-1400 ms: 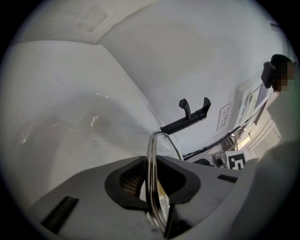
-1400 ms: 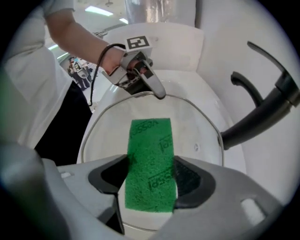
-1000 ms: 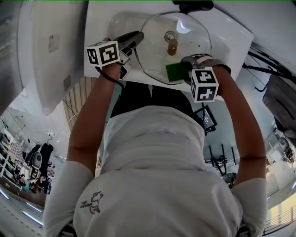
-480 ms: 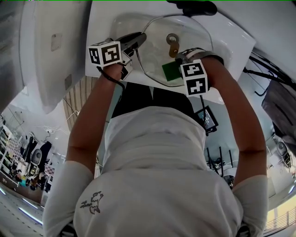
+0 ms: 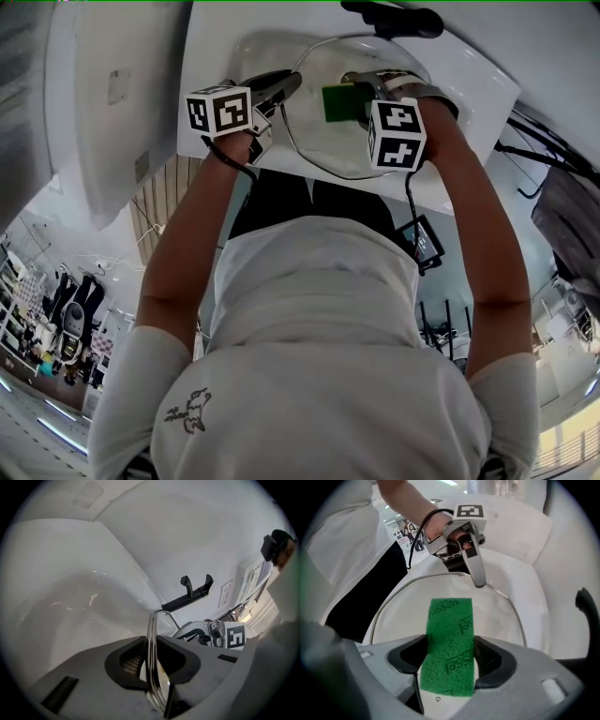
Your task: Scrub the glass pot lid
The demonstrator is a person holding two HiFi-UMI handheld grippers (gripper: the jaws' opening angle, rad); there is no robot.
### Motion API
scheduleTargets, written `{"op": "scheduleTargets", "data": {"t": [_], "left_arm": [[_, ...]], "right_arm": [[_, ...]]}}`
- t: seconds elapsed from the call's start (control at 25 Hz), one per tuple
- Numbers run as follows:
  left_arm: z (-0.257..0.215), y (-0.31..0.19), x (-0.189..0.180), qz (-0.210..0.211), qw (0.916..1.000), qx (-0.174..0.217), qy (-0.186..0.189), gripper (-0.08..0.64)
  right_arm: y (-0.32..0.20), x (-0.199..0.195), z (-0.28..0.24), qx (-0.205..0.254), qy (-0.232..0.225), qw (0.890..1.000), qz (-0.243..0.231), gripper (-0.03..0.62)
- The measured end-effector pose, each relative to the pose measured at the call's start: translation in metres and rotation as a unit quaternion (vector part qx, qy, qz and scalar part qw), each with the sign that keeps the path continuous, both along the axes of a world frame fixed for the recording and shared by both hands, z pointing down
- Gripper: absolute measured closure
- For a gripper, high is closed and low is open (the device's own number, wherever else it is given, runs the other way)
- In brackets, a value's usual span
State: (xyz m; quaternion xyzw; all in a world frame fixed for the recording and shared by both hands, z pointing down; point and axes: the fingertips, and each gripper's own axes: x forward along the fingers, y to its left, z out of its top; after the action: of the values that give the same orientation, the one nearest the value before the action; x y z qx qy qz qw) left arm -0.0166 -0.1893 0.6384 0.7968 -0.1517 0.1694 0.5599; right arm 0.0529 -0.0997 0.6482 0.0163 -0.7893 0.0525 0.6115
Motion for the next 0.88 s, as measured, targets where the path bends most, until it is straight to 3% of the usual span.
{"op": "scheduleTargets", "data": {"t": [0.32, 0.56, 0.72, 0.88], "left_arm": [[-0.001, -0.004, -0.004, 0.002, 0.9999, 0.013, -0.008, 0.494], [-0.013, -0.006, -0.004, 0.000, 0.9997, 0.021, 0.007, 0.477], [-0.020, -0.020, -0.011, -0.013, 0.9993, 0.034, 0.005, 0.450], [-0.039, -0.030, -0.019, -0.002, 0.9983, 0.058, -0.001, 0.443]], "right_arm": [[-0.001, -0.001, -0.006, 0.041, 0.020, 0.998, 0.033, 0.284], [-0.011, -0.001, -0.035, 0.071, 0.001, 0.991, 0.115, 0.284], [-0.011, -0.001, -0.046, 0.080, -0.014, 0.977, 0.195, 0.284], [-0.015, -0.004, -0.068, 0.097, -0.040, 0.953, 0.284, 0.284]]}}
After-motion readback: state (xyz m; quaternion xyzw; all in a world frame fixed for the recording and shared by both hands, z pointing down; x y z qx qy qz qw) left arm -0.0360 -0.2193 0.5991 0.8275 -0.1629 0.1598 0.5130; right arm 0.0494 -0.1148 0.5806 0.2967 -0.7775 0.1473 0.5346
